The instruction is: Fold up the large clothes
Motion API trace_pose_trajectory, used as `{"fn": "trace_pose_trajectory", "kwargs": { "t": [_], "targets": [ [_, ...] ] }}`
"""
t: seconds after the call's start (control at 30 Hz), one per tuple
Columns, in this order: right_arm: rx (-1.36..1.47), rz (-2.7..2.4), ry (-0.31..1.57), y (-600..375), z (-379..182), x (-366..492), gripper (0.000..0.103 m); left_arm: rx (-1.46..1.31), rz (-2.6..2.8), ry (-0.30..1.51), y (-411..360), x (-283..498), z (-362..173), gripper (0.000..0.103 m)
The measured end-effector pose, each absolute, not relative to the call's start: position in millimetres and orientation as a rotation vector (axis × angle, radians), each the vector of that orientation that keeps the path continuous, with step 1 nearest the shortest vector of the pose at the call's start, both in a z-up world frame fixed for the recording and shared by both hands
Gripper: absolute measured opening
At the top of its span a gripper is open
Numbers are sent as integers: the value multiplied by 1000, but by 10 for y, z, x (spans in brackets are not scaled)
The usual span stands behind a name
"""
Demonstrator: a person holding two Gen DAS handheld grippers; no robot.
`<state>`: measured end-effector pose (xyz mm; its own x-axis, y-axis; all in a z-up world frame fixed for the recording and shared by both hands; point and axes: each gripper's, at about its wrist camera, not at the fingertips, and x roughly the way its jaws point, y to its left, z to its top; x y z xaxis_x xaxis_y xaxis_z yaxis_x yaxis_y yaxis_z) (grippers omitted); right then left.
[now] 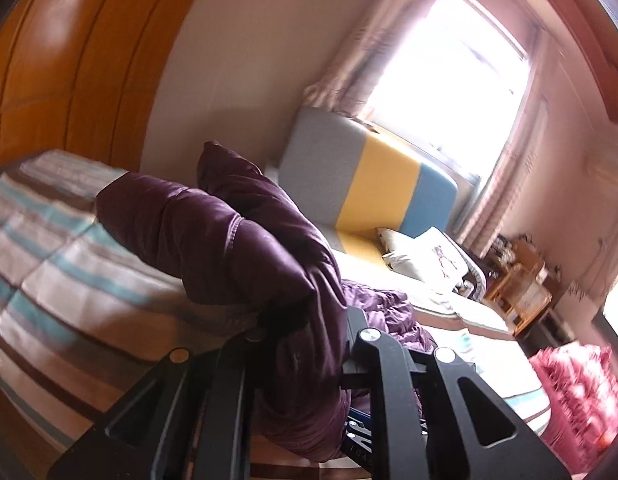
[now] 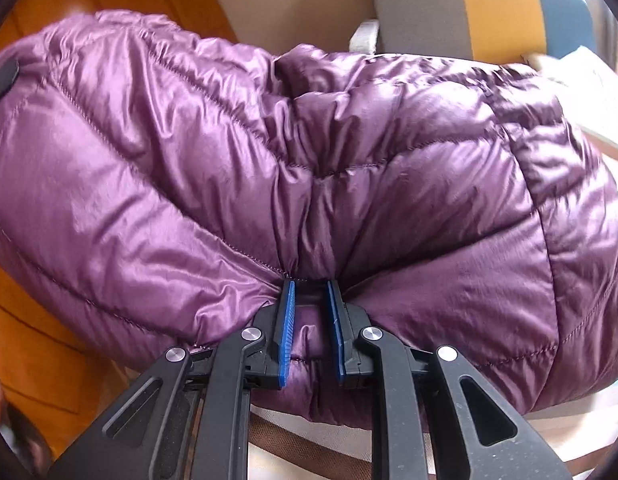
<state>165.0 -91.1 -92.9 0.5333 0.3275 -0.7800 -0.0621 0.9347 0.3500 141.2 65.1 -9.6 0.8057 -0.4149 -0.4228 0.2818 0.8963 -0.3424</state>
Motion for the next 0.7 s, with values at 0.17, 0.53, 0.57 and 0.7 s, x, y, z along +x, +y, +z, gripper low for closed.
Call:
{"fn": "trace_pose_trajectory", "kwargs": {
  "t": [0.17, 0.53, 0.57, 0.7],
  "targets": [
    [354, 249, 908, -1158, -799, 1527, 17, -178, -384, 476, 417, 1386, 20, 13],
    [412, -24, 843, -2181, -681, 1324, 18, 20, -467, 428, -320, 1212, 151, 14],
    [422, -39, 843, -2245, -680, 1270, 18, 37, -477, 429, -387, 1204, 147, 14],
    [442, -81, 835, -2437, -656, 1131, 17, 86, -506, 435, -609, 1185, 121, 14]
  ]
}}
